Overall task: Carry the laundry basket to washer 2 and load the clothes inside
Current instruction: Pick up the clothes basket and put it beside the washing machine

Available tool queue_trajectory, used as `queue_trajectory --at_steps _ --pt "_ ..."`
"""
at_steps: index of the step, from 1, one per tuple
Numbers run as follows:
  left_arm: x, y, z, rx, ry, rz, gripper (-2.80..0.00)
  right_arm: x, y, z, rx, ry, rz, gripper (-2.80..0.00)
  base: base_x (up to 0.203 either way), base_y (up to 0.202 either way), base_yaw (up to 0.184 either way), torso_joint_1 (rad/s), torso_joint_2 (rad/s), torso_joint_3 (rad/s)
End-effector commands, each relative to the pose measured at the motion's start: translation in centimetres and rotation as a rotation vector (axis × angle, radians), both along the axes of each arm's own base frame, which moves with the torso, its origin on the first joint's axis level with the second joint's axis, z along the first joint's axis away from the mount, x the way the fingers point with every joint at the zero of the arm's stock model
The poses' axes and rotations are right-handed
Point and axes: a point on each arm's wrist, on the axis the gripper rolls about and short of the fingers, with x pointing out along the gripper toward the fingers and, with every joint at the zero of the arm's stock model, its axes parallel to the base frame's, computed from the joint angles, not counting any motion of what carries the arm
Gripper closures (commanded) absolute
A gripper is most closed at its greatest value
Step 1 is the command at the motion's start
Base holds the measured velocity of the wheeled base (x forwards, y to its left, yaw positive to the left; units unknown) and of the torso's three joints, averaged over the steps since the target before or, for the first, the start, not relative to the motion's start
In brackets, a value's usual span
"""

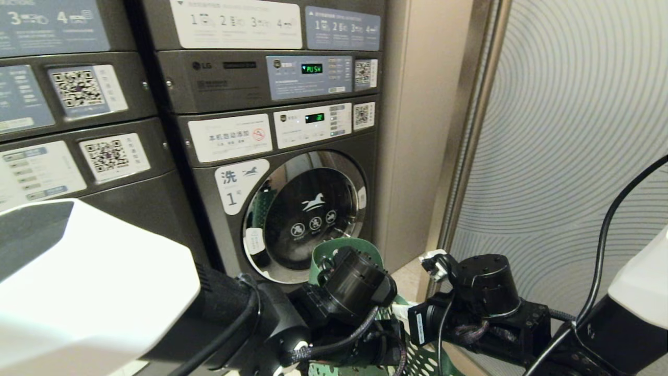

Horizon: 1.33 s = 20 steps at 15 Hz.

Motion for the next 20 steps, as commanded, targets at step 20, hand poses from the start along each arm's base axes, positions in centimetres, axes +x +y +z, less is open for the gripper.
queue_trajectory --at_steps 20 --pt "0.29 0.23 -0.03 -0.002 0.005 0.013 0.0 -0.02 -0.01 -0.88 -0.018 0.022 -0.004 0.0 0.001 -0.007 0.148 0.002 0.0 0.003"
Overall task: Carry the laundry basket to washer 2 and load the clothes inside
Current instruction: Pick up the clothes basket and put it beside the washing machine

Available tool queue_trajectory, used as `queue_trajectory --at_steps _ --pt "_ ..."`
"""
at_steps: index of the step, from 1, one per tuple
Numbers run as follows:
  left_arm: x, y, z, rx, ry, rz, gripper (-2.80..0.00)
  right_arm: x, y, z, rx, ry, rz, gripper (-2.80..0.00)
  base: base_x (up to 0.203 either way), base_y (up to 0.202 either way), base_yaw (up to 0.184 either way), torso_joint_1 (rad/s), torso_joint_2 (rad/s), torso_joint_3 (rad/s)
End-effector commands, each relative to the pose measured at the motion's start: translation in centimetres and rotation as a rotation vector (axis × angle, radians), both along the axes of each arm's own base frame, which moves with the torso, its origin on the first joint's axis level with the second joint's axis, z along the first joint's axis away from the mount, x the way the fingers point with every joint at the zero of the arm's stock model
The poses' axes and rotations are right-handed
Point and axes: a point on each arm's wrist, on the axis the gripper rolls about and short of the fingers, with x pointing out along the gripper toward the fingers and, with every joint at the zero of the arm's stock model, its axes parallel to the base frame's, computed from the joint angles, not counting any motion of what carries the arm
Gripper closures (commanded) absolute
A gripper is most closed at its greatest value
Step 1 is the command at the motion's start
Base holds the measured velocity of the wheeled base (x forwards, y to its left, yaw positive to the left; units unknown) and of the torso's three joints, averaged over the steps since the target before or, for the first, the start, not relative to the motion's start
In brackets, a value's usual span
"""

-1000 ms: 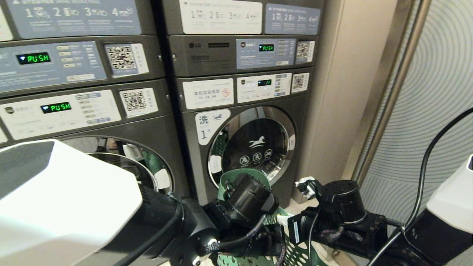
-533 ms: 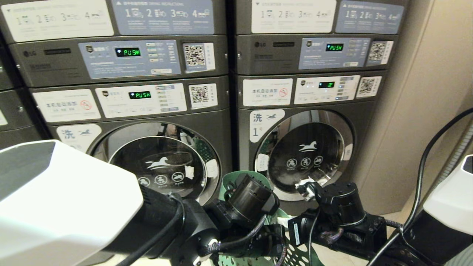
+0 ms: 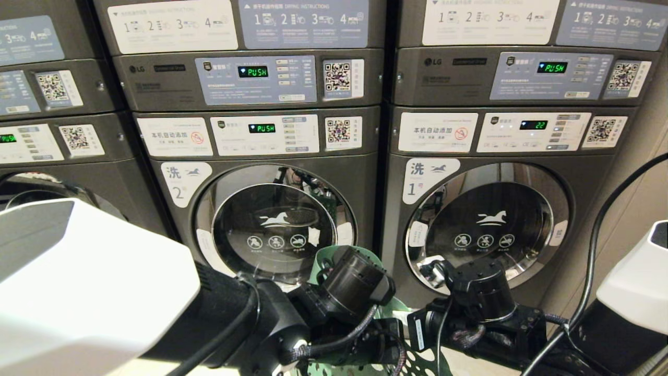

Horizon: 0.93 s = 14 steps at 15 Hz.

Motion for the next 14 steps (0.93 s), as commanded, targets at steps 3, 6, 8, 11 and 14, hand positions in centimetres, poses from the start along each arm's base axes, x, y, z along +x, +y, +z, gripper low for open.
queue_trajectory --at_steps 3,6,8,11,14 --pt "0.01 0.05 0.05 -0.002 0.002 0.004 0.0 -0.05 0.06 0.12 0.012 -0.017 0.003 0.0 0.0 0.0 0.0 0.0 0.0 0.0" --pt "-0.04 0.01 0.05 -0.003 0.002 0.002 0.0 -0.08 0.04 0.09 0.011 -0.016 0.003 0.0 0.0 0.0 0.0 0.0 0.0 0.0" --pt "-0.06 0.04 0.16 -0.006 0.002 0.003 0.0 -0.1 0.08 0.05 0.01 -0.014 0.005 0.0 0.0 0.0 0.0 0.0 0.0 0.0" --pt "-0.11 0.01 0.23 -0.008 -0.001 0.002 0.0 -0.15 0.05 -0.05 0.007 -0.01 0.005 0.0 0.0 0.0 0.0 0.0 0.0 0.0" --pt "-0.12 -0.07 0.15 -0.007 0.0 0.001 0.0 -0.13 0.06 -0.14 0.006 -0.008 0.005 0.0 0.0 0.0 0.0 0.0 0.0 0.0"
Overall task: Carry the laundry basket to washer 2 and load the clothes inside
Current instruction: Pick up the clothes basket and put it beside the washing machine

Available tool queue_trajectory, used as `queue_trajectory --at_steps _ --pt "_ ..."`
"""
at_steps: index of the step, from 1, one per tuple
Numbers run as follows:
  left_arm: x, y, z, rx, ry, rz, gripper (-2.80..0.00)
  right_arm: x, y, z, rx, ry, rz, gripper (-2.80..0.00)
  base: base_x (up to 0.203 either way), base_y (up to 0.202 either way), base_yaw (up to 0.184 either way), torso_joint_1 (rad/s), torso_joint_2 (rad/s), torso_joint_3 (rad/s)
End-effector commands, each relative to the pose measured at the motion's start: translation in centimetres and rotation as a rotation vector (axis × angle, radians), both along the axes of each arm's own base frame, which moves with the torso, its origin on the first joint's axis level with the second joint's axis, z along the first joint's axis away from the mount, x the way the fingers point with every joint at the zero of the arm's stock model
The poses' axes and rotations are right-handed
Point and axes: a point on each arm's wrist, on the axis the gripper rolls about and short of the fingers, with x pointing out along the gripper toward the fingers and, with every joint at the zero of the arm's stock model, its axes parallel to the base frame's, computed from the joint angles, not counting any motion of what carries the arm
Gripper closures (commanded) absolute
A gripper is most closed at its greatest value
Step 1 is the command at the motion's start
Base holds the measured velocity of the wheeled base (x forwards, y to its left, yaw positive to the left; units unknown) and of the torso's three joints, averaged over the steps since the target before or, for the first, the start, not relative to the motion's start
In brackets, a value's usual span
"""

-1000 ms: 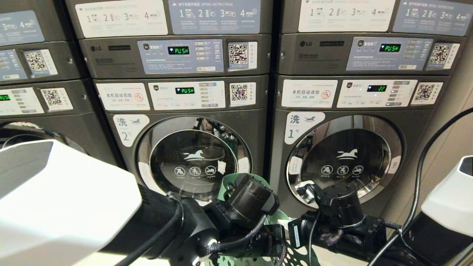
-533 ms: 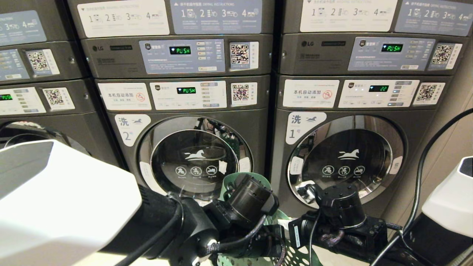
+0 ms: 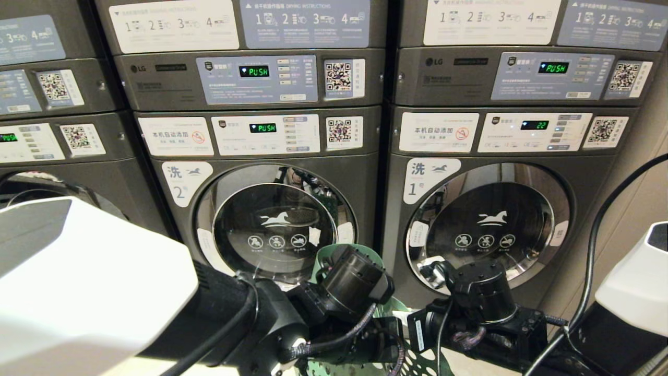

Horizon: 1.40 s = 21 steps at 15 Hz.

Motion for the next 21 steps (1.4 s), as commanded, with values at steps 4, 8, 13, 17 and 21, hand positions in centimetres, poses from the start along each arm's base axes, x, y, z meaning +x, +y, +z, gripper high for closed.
queue_trajectory --at_steps 4,8,13,17,21 --pt "0.0 0.0 -0.1 0.003 0.006 0.0 0.0 0.1 0.0 0.1 0.006 -0.007 0.0 0.0 0.0 0.0 0.0 0.0 0.0 0.0" --pt "0.0 -0.1 -0.2 0.004 0.007 0.0 0.0 0.3 0.1 0.0 -0.011 -0.021 0.013 0.0 0.0 0.0 0.0 0.003 0.0 -0.057" --pt "0.1 -0.2 -0.4 0.006 0.008 0.0 0.0 0.6 0.2 -0.2 -0.016 -0.021 0.011 0.0 0.0 0.0 0.0 0.003 0.0 -0.185" --pt "0.1 -0.2 -0.3 0.004 0.003 -0.004 0.0 0.7 0.2 0.1 -0.005 -0.037 0.005 0.0 0.0 0.0 0.0 0.005 0.0 -0.197" --pt "0.3 -0.5 0.2 -0.012 -0.015 -0.007 0.0 1.1 -0.4 0.5 -0.018 -0.079 -0.027 0.0 0.0 0.0 0.0 0.003 0.0 -0.199"
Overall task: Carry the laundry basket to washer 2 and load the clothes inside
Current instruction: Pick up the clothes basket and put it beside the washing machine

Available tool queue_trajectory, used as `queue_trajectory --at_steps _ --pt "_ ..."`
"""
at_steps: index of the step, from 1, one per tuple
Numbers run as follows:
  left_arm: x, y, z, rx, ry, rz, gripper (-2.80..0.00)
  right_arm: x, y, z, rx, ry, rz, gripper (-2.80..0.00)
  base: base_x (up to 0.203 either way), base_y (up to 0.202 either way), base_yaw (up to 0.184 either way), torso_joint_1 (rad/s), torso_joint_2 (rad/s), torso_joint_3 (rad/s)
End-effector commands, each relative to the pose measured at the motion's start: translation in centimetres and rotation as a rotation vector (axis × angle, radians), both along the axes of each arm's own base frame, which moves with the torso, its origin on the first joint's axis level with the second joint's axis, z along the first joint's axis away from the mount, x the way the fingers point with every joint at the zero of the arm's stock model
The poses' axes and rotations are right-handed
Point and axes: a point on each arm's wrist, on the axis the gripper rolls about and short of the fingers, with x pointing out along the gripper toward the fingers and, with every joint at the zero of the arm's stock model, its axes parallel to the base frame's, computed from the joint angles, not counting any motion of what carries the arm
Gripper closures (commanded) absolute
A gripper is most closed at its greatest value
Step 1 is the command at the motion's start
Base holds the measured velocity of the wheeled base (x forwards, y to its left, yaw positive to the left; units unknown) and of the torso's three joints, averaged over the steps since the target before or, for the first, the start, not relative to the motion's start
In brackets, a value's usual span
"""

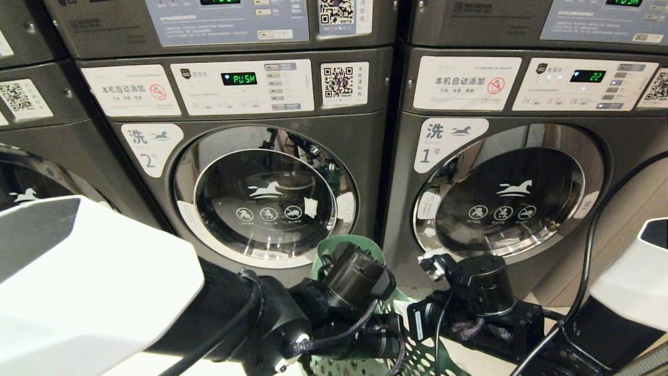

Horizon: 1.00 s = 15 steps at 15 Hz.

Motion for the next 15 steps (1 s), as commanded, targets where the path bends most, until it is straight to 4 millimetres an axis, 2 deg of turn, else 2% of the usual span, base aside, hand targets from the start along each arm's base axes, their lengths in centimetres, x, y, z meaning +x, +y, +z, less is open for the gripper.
queue_trajectory --at_steps 1,8,15 --pt "0.2 -0.3 0.3 -0.009 -0.012 -0.007 0.0 0.1 -0.3 0.2 -0.009 -0.019 -0.009 0.0 0.0 0.0 0.0 0.002 0.0 -0.195" --pt "1.1 -1.6 -0.6 0.001 -0.037 -0.04 0.0 0.3 -0.8 0.1 -0.01 -0.016 -0.027 0.0 0.0 0.0 0.0 0.002 0.0 -0.188" --pt "1.4 -2.1 -0.2 -0.02 -0.046 -0.048 0.0 0.4 -1.0 0.1 -0.021 -0.023 -0.042 0.0 0.0 0.0 0.0 0.0 0.0 -0.015"
